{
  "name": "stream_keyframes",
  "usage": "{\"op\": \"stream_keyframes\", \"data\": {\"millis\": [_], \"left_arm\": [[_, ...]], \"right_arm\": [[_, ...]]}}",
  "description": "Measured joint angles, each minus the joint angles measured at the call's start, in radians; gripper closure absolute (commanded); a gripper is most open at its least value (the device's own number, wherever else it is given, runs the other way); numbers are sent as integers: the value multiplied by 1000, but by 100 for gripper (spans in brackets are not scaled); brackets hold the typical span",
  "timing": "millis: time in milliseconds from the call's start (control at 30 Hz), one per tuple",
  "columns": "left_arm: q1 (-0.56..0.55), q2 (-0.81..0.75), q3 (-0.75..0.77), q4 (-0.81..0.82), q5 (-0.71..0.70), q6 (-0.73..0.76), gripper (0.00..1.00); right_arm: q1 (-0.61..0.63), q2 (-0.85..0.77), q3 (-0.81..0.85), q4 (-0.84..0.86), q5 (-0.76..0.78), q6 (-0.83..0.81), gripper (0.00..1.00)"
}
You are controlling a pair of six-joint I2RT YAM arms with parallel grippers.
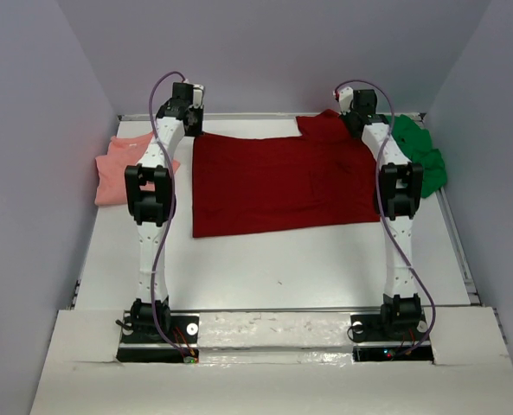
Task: Fold and stack the t-shirts
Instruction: Fold the tshirt
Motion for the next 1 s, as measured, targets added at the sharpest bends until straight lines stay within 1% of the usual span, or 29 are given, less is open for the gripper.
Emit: {"op": "stream_keyframes", "data": {"millis": [200, 500, 1000], "left_arm": [[-4, -17, -26, 2, 10, 7, 100], [-4, -31, -68, 2, 21, 19, 100], [-4, -176, -189, 9, 13, 47, 100]], "right_arm": [[0, -13, -11, -2, 0, -15, 100], [0, -82, -92, -7, 3, -47, 100], [0, -195, -214, -6, 9, -68, 100]]}}
